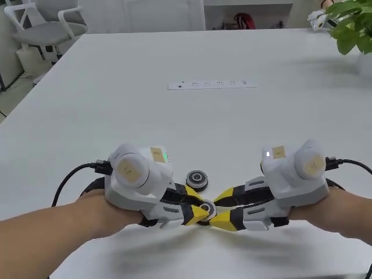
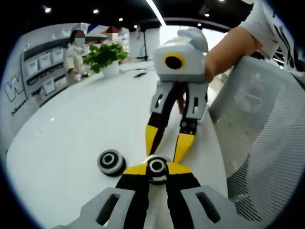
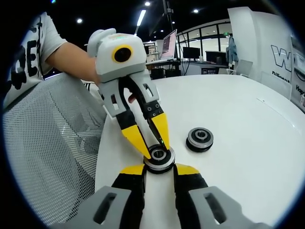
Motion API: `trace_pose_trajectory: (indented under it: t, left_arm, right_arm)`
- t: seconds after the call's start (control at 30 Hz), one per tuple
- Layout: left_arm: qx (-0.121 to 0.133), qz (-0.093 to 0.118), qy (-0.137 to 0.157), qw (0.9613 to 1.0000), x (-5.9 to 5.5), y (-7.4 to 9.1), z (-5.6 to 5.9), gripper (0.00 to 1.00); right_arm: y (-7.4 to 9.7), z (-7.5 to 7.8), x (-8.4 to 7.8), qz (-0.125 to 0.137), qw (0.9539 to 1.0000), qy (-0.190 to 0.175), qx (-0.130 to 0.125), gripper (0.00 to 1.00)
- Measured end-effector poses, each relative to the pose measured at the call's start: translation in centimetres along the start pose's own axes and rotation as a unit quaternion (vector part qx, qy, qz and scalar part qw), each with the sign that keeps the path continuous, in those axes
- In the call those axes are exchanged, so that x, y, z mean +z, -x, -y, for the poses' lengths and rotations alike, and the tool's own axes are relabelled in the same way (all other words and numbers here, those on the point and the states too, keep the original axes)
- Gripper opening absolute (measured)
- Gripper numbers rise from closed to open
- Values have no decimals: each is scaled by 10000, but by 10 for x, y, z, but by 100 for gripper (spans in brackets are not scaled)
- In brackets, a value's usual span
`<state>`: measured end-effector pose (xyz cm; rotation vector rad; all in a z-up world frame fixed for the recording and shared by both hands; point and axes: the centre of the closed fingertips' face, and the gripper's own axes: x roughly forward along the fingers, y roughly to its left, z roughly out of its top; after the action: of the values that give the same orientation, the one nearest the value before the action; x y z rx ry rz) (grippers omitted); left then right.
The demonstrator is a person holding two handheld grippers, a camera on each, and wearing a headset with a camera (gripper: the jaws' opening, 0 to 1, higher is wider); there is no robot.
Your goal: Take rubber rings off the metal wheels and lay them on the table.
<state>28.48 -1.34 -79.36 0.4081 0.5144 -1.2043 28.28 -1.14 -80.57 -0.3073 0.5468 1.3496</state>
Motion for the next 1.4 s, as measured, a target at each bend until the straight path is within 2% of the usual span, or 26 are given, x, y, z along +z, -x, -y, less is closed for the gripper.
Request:
trace_pose_trajectory:
  t: [0.07, 0.1, 0.13, 0.33, 0.43, 0.63, 0.7, 0.77, 0.83, 0.97, 1.27, 1.4]
  left_arm:
    - [4, 7, -1, 10000, 0, 0, 0, 13]
    - [4, 11, -3, 10000, 0, 0, 0, 13]
    - [5, 12, -7, 10000, 0, 0, 0, 13]
    - [6, 10, -2, 10000, 0, 0, 0, 13]
    - [8, 9, -3, 10000, 0, 0, 0, 13]
    - [9, -2, -18, 10000, 0, 0, 0, 13]
    - [10, -7, -28, 10000, 0, 0, 1, 13]
    - [8, -7, -34, 10000, 0, 0, 0, 12]
    - [2, -13, -50, 10000, 0, 0, 1, 12]
    - [2, -22, -64, 10000, 0, 1, 1, 12]
    - [-25, -35, -80, 10000, 0, 1, 1, 12]
    - [-17, -57, -84, 9999, 0, 0, 1, 12]
  right_arm:
    - [1, 0, -4, -92, 10000, -6, -10, 15]
    - [3, 3, -9, -223, 9997, -25, -70, 13]
    - [3, 2, -5, -83, 9999, -78, -9, 11]
    - [3, 3, -6, -123, 9998, -133, -19, 9]
    - [5, 4, -8, -134, 9996, -242, -34, 3]
    - [5, 5, -9, -142, 9993, -354, -57, 0]
    - [6, 6, -8, -100, 9978, -658, -55, 0]
    - [7, 7, -8, -89, 9973, -733, -54, 0]
    - [7, 7, -8, -67, 9948, -1018, -36, 0]
    - [9, 8, -7, 12, 9919, -1271, -11, 0]
    - [14, 10, -4, 159, 9848, -1728, 53, 0]
    - [13, 9, -4, 133, 9852, -1706, 42, 0]
